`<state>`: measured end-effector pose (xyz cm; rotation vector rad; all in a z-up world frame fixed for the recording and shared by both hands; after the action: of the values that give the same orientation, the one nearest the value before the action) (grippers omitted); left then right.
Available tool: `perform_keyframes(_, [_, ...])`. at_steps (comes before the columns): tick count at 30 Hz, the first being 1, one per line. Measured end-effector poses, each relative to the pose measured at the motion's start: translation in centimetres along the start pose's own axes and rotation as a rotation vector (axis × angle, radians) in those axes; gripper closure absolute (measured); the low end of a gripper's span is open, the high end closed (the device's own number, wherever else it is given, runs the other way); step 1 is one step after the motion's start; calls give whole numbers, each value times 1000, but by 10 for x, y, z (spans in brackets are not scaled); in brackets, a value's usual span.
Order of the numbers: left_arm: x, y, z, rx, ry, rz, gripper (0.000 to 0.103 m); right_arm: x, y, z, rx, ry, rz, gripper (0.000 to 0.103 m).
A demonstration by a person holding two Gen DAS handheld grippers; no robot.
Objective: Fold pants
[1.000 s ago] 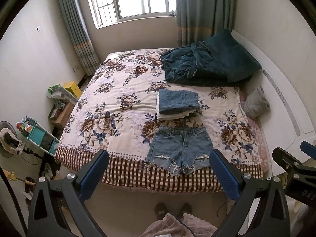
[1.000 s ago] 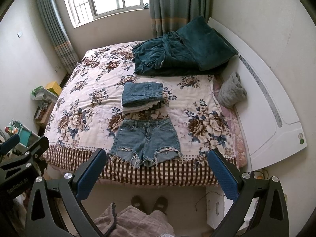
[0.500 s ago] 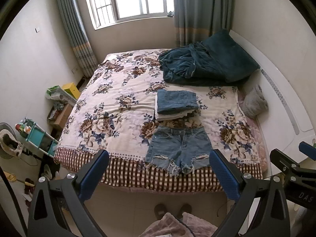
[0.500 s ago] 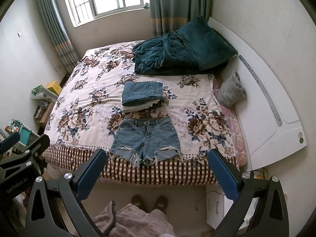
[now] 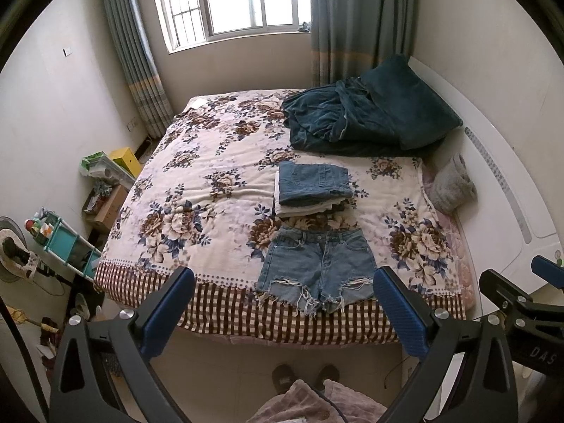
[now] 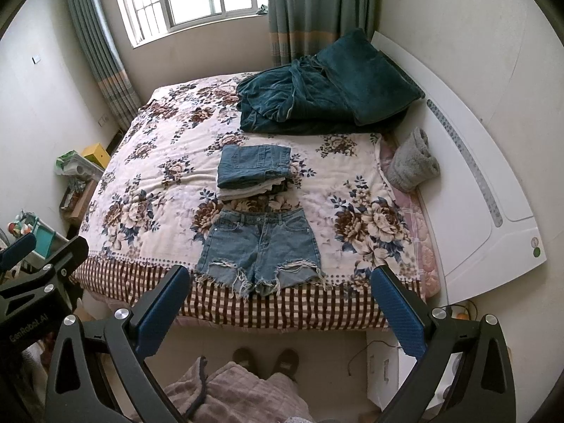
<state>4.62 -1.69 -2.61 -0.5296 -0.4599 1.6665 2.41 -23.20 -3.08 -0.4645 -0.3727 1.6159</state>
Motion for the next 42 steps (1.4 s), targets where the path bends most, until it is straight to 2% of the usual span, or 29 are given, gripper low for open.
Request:
perform_keyframes(16, [3,2,-1,5,3,5,0,0,5,-1,9,-8,-5,0])
perform_keyframes(24, [14,-2,-22,13,-5,9,0,8,5,-25,38,-19,-32,0])
perform_keyframes(28, [20,2,-65,15,-51,-1,0,15,4,-65,65,-32,-74,0])
perform_keyframes(30, [27,7,-92,29,-77,-9,0,16,8,-94,106,-27,-92,0])
perform_keyframes(33, [33,19,-138,77,-102,-32,0,19,16,-136,161,-28,-116,0])
perform_keyframes(36, [37,34,-182,126,-107,-50,0,19,32,-194,242,-50,-163,0])
perform_keyframes(40, [36,56,-241,207,-157,-66,0,15,52,-267,337,-79,-169,0])
perform_keyframes(42, [33,68,-266,260,-155,-48,0,8,57,-299,379,-89,-160,0])
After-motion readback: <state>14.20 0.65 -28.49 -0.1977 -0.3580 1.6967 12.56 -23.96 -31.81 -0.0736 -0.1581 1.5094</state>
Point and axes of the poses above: each gripper's, at about its wrist camera, not at the fingertips, and z roughly against the way its jaws point, x to its left, y to its underside, the point moved 7 cm from there along -z, roughly the way its jaws point, and after that the axes turned 14 degrees about z, right-handed, at the moved point
